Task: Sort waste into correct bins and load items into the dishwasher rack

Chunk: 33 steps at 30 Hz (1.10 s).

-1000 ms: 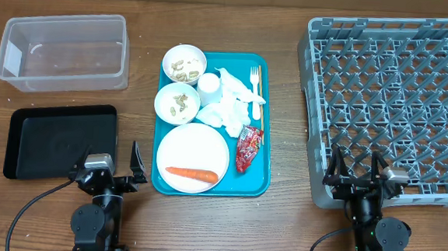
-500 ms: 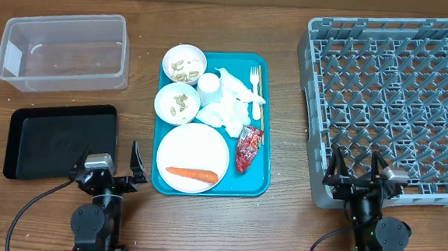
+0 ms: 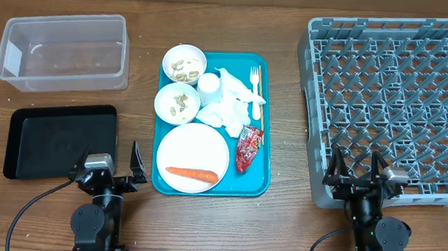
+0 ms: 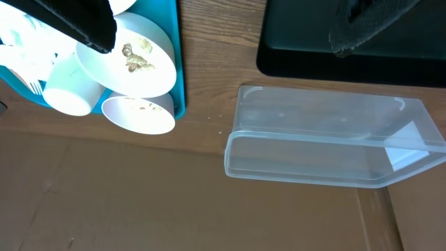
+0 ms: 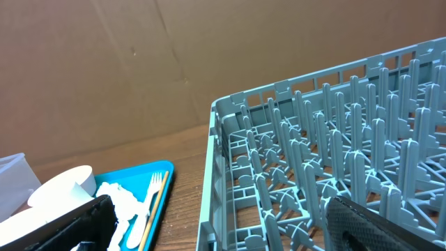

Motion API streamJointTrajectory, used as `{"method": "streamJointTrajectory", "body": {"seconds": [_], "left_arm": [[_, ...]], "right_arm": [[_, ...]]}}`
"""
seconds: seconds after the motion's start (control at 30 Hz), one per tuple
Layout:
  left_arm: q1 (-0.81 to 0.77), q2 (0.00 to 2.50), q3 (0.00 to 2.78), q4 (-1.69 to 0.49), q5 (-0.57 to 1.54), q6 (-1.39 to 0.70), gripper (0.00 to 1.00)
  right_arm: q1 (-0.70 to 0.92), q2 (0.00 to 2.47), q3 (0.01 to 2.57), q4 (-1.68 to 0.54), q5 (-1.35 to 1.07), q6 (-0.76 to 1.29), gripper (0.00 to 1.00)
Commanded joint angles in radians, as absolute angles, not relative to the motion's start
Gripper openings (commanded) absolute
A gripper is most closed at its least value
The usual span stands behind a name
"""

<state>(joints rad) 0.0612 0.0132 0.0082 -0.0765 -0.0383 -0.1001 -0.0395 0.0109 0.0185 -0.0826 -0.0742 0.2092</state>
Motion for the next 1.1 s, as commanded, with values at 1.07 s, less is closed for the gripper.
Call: {"method": "streamJointTrajectory", "body": {"seconds": [1.07], "left_arm": [[0.064,0.689,0.951,-0.756,0.656,-0.137,1.00]], "right_arm": [[-0.046,0.003,0.008,-0.079,-0.068,0.210,1.00]]}}
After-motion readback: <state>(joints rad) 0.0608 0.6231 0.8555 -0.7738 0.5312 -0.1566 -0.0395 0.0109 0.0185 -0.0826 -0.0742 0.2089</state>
